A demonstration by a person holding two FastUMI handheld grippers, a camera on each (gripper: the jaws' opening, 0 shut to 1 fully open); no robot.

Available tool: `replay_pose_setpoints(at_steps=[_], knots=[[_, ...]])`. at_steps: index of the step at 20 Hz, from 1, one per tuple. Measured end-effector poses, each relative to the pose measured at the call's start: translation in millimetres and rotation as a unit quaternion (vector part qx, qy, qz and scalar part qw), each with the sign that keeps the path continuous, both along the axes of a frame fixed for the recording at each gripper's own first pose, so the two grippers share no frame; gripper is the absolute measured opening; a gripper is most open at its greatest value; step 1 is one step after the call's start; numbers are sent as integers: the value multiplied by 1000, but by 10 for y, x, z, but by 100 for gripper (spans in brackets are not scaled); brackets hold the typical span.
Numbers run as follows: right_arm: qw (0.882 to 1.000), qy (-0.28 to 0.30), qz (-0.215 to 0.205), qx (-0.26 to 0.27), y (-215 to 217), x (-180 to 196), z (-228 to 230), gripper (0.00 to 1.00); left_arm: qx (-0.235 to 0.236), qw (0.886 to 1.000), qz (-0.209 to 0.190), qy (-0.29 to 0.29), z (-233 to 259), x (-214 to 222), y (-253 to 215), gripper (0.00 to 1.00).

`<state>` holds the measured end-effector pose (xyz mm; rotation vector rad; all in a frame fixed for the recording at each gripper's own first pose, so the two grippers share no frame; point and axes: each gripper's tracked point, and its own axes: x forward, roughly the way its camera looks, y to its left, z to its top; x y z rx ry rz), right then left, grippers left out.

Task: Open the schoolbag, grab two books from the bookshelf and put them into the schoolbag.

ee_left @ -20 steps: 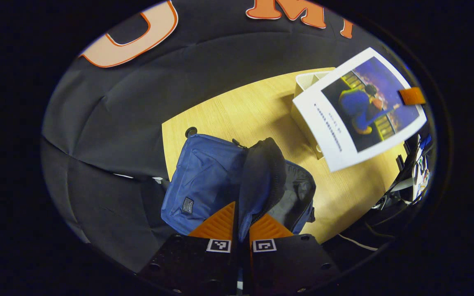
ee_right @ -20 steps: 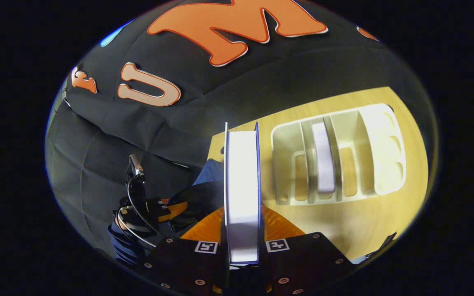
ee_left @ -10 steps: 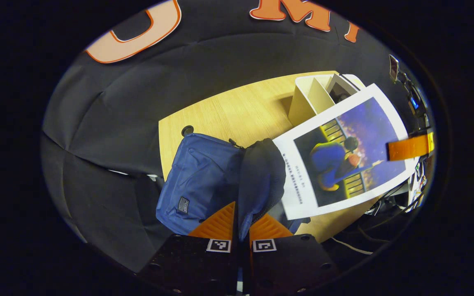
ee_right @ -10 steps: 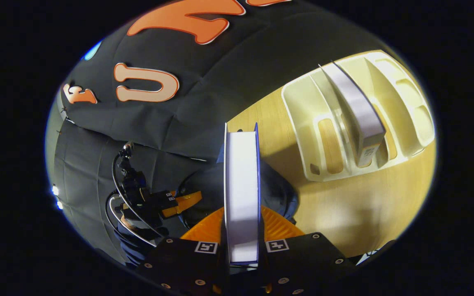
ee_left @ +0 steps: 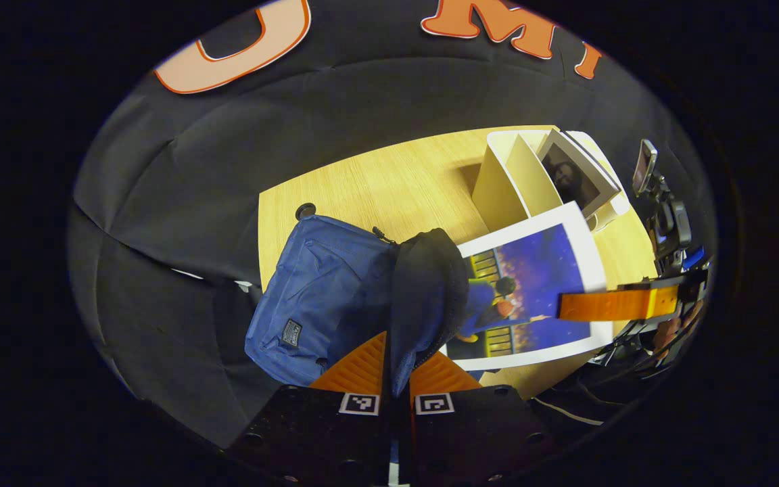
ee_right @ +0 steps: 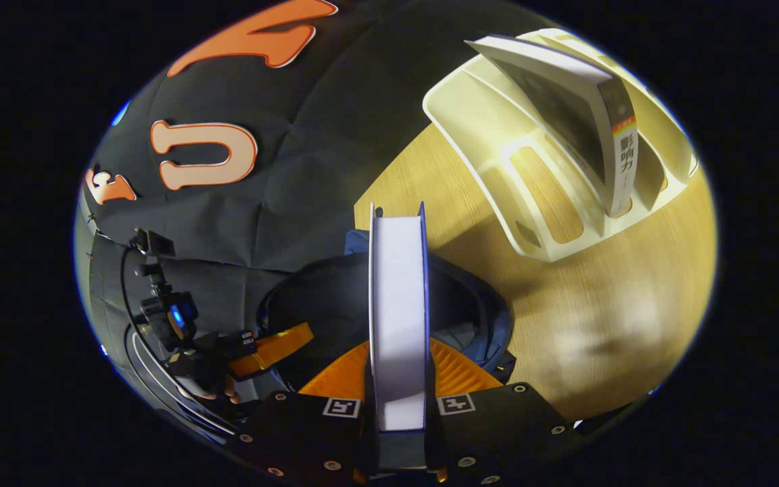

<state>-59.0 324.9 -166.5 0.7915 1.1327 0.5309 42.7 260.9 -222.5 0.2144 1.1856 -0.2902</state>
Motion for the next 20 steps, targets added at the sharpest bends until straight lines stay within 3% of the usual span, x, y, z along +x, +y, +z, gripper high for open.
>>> replay_pose_setpoints(at_steps=[4,9,20], knots=[[1000,9,-11,28,319,-28,-139,27,-5,1000,1,3,-12,3,-10,5],[999,3,19,36,705,-39,-311,27,-10,1000,-4,1,-7,18,-21,5],[999,-11,-2,48,1138,186,-614,26,-16,1000,-24,-6,-46,-21,-42,5]])
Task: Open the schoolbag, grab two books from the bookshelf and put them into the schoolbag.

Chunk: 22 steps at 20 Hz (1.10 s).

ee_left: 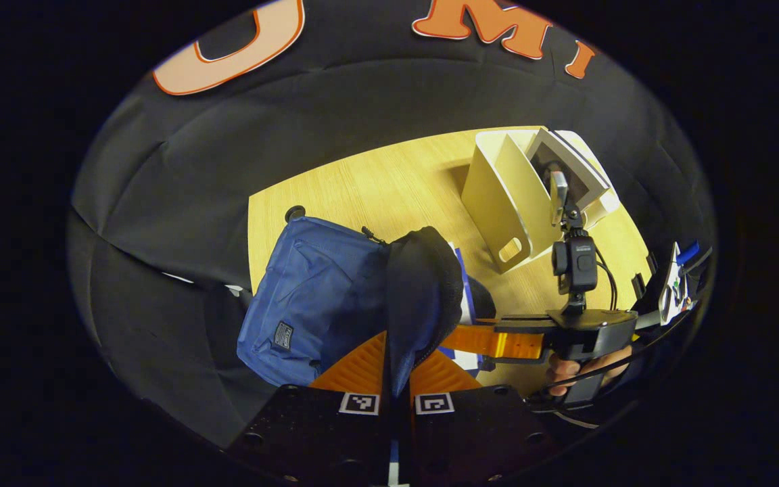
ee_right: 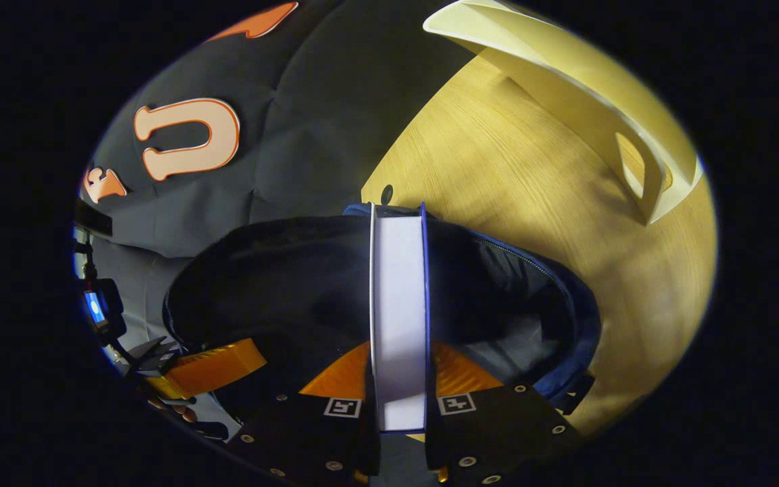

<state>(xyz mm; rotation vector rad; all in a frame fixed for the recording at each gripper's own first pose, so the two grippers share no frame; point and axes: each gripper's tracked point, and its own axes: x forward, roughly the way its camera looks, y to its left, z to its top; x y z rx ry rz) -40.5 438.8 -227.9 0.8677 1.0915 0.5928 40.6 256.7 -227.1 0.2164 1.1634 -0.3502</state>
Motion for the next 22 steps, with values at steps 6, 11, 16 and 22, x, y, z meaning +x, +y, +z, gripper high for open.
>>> replay_pose_setpoints(at_steps=[6,11,16,22], knots=[[1000,7,8,4,222,15,-119,27,-2,1000,-12,-2,-89,-65,-10,5],[999,33,32,-4,294,-85,-178,37,-8,1000,-8,3,-126,-79,-30,5],[997,22,66,-37,161,-189,-121,59,-14,1000,4,0,-119,-59,7,5],[992,-26,90,-85,-174,-215,19,95,-20,1000,16,-4,-88,-54,8,5]])
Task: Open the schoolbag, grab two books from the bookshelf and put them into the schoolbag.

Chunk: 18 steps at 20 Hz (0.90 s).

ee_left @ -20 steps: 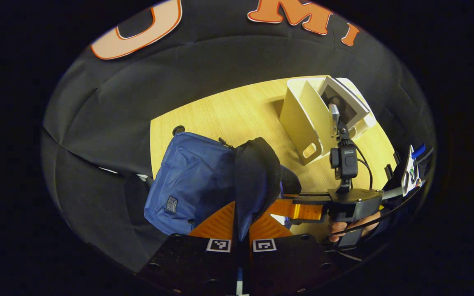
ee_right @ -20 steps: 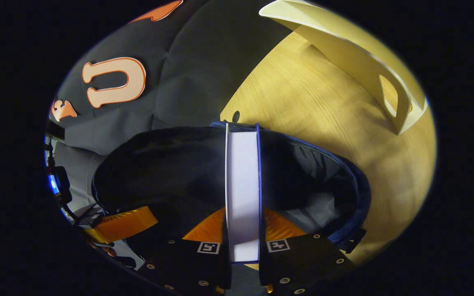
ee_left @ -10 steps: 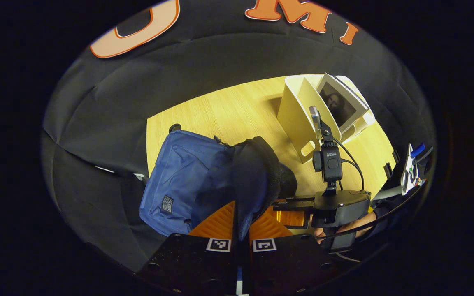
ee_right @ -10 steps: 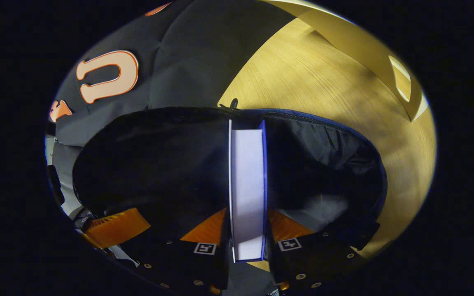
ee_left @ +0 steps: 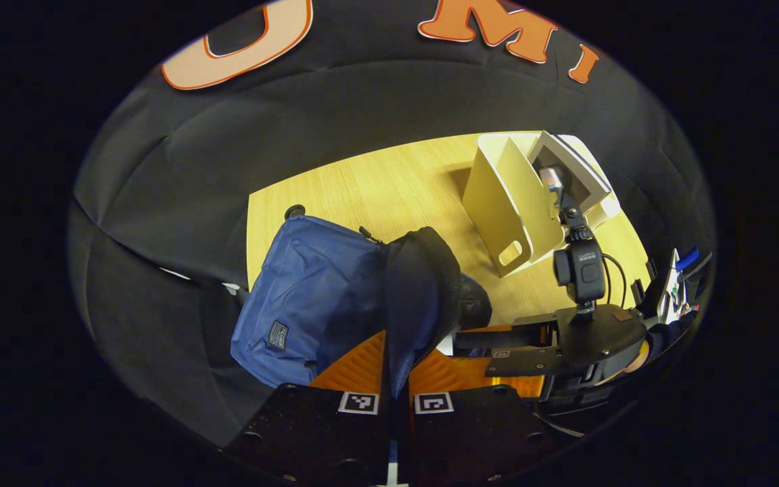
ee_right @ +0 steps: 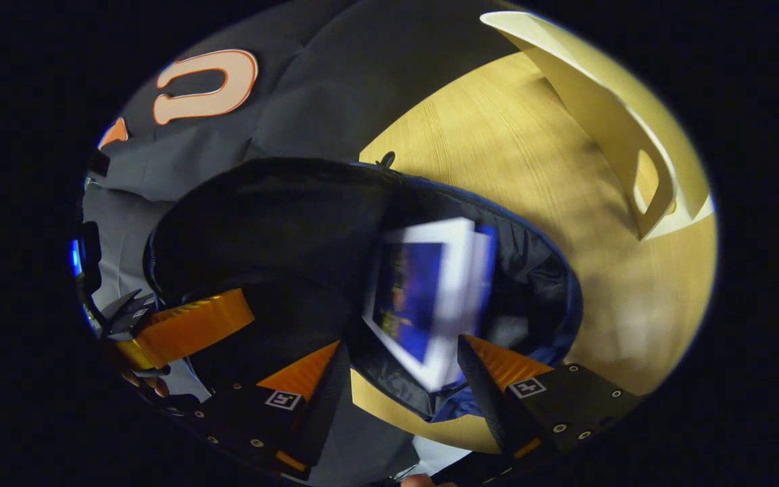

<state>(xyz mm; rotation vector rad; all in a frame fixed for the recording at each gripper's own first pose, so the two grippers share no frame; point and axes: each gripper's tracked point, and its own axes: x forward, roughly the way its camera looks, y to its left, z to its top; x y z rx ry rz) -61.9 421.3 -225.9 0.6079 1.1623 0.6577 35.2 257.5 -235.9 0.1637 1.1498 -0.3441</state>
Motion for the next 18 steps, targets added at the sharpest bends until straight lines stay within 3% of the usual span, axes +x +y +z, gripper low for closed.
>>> replay_pose_setpoints(at_steps=[7,12,18], knots=[[992,-98,-4,-85,-604,265,281,97,-4,1000,4,-5,-17,-25,-7,5],[968,-178,-17,-178,-1313,519,654,97,-8,1000,6,-4,-48,-35,-23,5],[937,-206,-18,-282,-2032,735,984,97,-16,1000,9,-4,-93,-76,-39,5]])
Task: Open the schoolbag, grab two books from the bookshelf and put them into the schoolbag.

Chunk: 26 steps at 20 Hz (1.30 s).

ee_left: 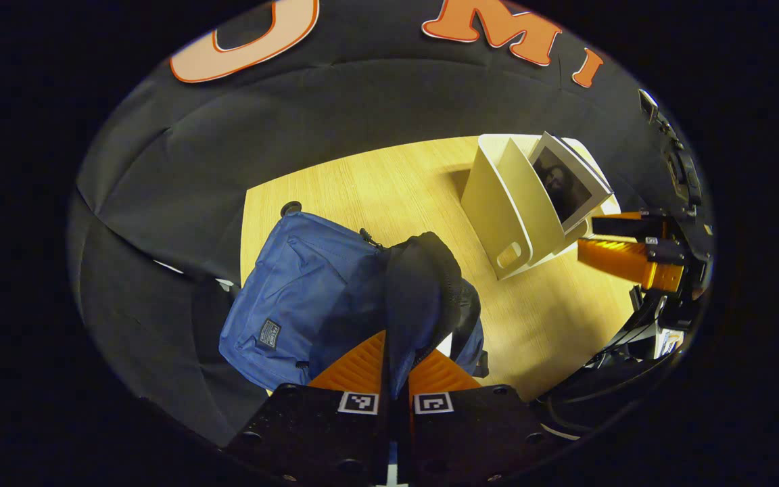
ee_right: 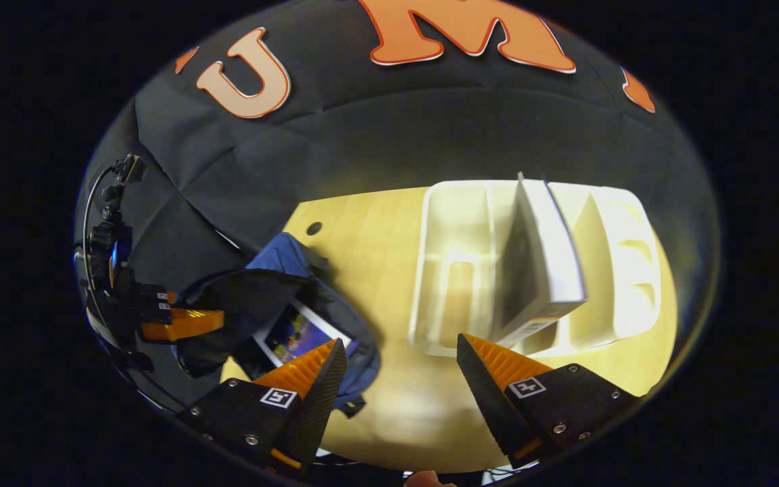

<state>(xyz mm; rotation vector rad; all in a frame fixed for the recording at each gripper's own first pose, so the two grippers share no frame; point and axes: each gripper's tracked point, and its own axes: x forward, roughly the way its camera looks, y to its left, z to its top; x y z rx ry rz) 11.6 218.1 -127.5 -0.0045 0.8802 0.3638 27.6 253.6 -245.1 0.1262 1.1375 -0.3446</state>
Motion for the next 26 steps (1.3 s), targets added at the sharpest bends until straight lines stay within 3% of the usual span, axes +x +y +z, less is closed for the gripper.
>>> replay_pose_setpoints(at_steps=[5,11,19,26], knots=[[999,3,-9,-49,-356,130,312,97,-13,1000,11,3,-25,-14,-6,5],[997,5,-30,-77,-681,536,658,97,-25,999,19,8,-47,-30,-16,5],[989,109,-36,-95,-872,969,201,98,-27,999,19,15,-49,-29,-24,5],[971,208,-45,-112,-869,1133,-60,98,-40,999,27,26,-75,-63,-40,5]])
